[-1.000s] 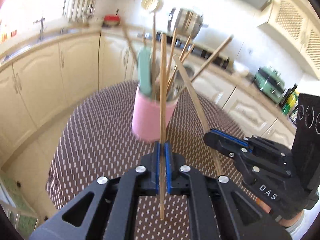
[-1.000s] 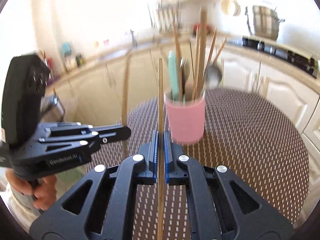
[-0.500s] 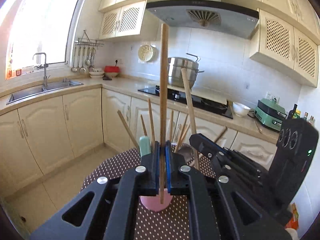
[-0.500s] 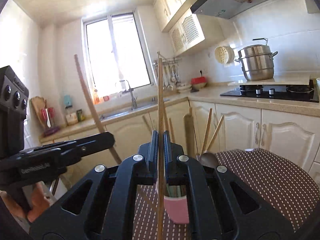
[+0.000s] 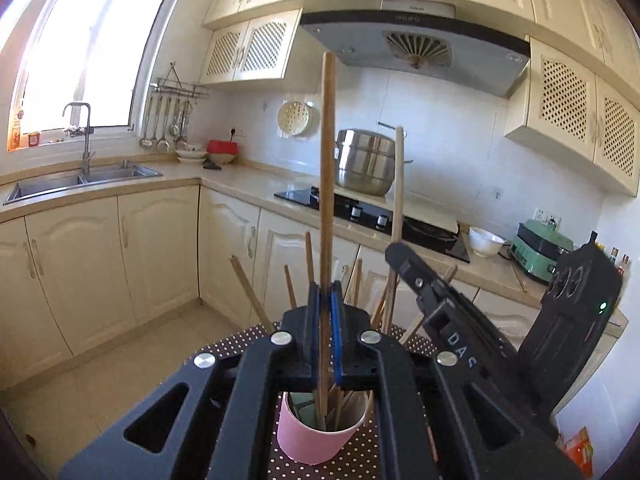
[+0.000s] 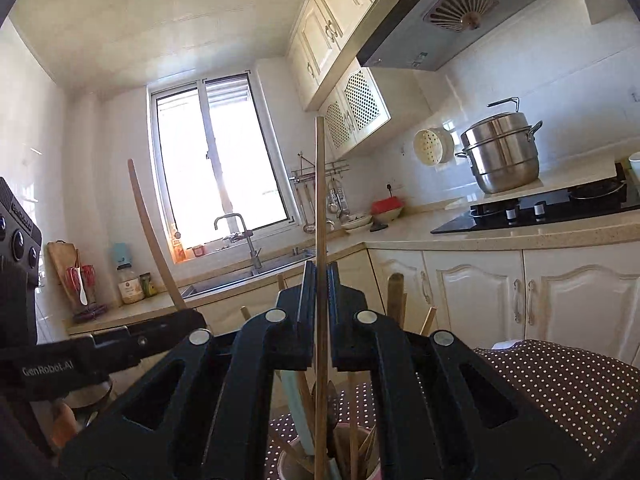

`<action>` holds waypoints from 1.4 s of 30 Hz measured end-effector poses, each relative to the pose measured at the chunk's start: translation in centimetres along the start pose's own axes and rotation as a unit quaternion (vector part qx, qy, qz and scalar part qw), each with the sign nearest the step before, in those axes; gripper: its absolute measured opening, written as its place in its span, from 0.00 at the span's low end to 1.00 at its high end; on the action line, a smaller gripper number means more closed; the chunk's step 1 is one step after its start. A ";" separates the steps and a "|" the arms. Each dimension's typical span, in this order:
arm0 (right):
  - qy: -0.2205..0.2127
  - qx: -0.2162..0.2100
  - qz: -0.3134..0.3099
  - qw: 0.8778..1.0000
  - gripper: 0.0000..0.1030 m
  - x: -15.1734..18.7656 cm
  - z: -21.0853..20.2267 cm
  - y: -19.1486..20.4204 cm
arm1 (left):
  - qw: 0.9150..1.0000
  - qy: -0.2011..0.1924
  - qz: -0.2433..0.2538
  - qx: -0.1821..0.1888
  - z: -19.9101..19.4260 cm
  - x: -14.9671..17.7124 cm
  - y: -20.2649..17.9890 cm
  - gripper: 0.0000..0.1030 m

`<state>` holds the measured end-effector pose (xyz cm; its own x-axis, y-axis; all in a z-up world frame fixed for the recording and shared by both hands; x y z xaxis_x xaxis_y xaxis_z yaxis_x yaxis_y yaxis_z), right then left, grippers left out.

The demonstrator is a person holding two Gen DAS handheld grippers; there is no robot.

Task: Organize utensils
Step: 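Lift both chopsticks and lower them into the pink cup, then open both grippers to drop the chopsticks and pull back from the cup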

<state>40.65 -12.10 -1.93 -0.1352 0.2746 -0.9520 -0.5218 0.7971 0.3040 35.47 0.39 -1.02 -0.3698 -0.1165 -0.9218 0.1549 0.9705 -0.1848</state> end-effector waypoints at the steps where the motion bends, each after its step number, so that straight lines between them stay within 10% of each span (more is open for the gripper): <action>1: -0.001 0.002 0.000 1.000 0.06 0.1 0.2 -0.2 | 1.000 0.004 -0.001 0.001 0.4 0.3 0.0 0.05; 7: 0.001 0.014 -0.016 1.000 0.06 1.4 0.4 -0.1 | 0.999 0.034 -0.002 0.002 2.4 2.1 0.5 0.06; 18: 0.027 0.028 -0.042 0.998 0.06 3.4 -1.0 -0.5 | 0.999 0.039 -0.013 -0.022 3.1 4.1 1.4 0.47; 42: 0.097 0.084 -0.099 0.987 0.08 7.4 -4.4 0.7 | 0.993 0.009 0.008 -0.121 -3.0 5.8 3.9 0.74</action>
<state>35.60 -11.84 -8.94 -0.2109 0.0097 -0.9775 -0.4101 0.9068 0.0975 31.15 4.15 -6.10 -0.3861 -0.0989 -0.9171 -0.0625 0.9948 -0.0810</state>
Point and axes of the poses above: each gripper's, at about its wrist camera, not at the fingertips, and z roughly the way its jaws point, y to its left, x to its underside, the point moved 8 cm from there along z, roughly the way its jaws point, and after that the axes turned 2 degrees about x, right-handed, at the moved point
